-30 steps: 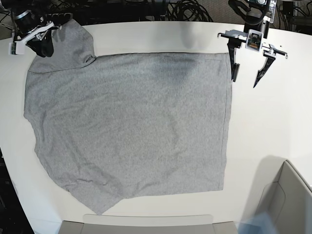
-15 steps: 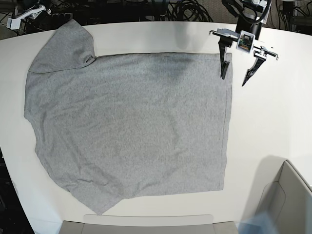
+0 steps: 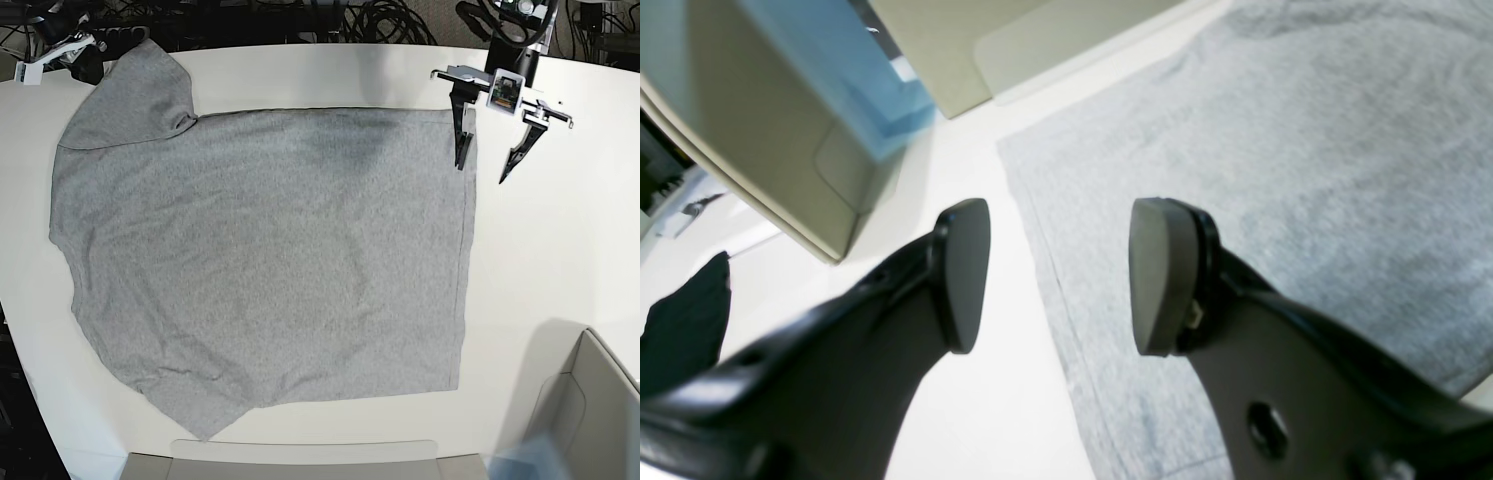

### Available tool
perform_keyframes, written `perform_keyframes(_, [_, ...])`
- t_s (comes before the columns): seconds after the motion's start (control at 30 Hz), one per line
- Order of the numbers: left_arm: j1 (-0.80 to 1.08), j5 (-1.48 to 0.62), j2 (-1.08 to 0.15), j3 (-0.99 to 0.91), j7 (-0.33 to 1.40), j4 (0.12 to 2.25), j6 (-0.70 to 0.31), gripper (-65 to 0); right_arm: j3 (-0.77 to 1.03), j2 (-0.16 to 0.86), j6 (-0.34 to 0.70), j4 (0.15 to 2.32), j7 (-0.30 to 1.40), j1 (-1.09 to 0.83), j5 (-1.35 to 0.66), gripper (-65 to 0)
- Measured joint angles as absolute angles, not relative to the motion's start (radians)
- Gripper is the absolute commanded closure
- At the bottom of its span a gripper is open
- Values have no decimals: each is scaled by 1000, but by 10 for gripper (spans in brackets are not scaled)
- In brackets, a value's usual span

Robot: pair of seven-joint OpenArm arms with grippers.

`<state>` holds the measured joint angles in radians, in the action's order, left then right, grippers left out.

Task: Fold the T-shirt properly
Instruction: 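Move both grippers down toward the two corners of the shirt's hem edge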

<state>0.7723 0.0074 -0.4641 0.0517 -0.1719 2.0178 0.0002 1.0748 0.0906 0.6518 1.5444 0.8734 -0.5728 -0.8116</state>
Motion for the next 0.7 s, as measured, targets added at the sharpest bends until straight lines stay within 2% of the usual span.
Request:
perform_keyframes(0.3, [773, 7, -463, 52, -172, 2018, 0, -335, 1078, 99, 675, 1389, 816, -516, -841, -128])
perform_keyframes(0.43, [773, 7, -463, 52, -171, 2018, 0, -335, 1043, 102, 677, 1386, 841, -499, -853, -128])
perform_keyframes(0.7, [779, 7, -463, 52, -148, 2017, 0, -335, 984, 7, 682, 1443, 863, -487, -861, -128])
